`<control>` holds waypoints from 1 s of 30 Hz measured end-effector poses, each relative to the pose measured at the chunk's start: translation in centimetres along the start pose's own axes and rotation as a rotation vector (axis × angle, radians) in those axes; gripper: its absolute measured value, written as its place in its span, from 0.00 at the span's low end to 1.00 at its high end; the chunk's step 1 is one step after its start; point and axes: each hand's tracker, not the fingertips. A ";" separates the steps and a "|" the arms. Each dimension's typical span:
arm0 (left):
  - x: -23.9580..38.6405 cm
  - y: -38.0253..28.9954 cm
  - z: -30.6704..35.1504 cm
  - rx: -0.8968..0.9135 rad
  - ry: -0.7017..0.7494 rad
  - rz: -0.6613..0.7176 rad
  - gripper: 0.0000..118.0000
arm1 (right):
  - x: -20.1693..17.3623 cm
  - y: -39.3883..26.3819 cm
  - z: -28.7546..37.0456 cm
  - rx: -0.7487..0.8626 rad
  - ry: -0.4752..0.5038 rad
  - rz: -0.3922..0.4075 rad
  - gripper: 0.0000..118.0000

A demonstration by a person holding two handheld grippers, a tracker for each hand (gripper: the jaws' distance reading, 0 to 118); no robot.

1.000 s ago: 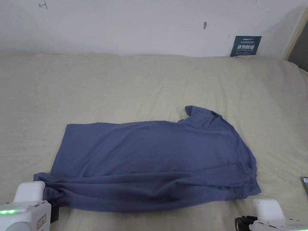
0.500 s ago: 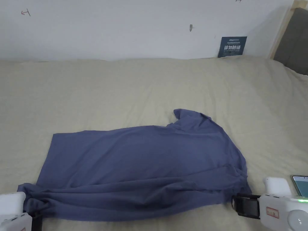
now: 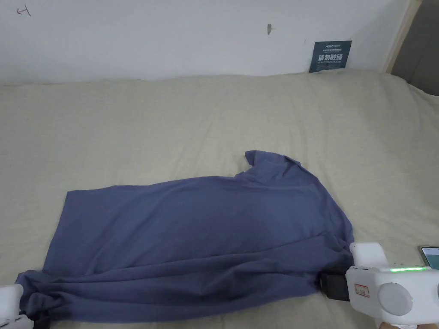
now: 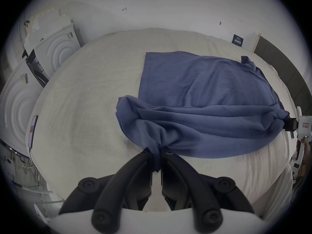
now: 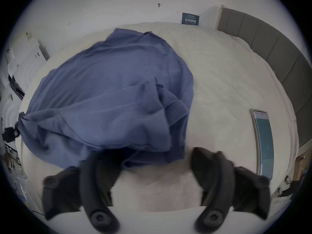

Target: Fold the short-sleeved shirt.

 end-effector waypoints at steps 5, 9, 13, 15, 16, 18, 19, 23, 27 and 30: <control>0.1 0.2 0.2 0.004 0.005 -0.006 0.07 | -2.7 0.1 1.0 0.020 0.004 0.069 0.15; -0.2 0.7 1.1 0.021 -0.003 0.002 0.07 | -2.8 0.7 1.4 0.016 0.021 0.047 0.13; -0.5 1.6 1.9 0.035 -0.017 -0.004 0.07 | -1.3 1.9 3.4 0.052 0.049 -0.015 0.13; -0.5 2.0 2.4 0.051 -0.014 -0.011 0.07 | -0.4 2.6 4.6 0.062 0.080 -0.035 0.13; -0.5 2.3 2.7 0.056 -0.014 -0.011 0.07 | -0.1 3.0 5.3 0.080 0.092 -0.059 0.13; -0.8 2.7 3.1 0.070 -0.017 0.003 0.07 | 0.4 3.6 6.4 0.088 0.121 -0.079 0.13; -0.9 2.9 3.4 0.073 -0.023 0.003 0.07 | 0.6 3.9 7.1 0.100 0.133 -0.093 0.13; -0.4 2.9 5.1 0.090 -0.015 -0.019 0.07 | 1.0 4.1 8.6 0.112 0.160 -0.101 0.13; -0.6 1.9 6.6 0.099 -0.036 -0.015 0.07 | 1.2 3.0 9.4 0.116 0.150 -0.083 0.13; -0.6 0.4 7.5 0.093 -0.036 -0.016 0.07 | 1.6 1.1 10.0 0.091 0.164 -0.094 0.13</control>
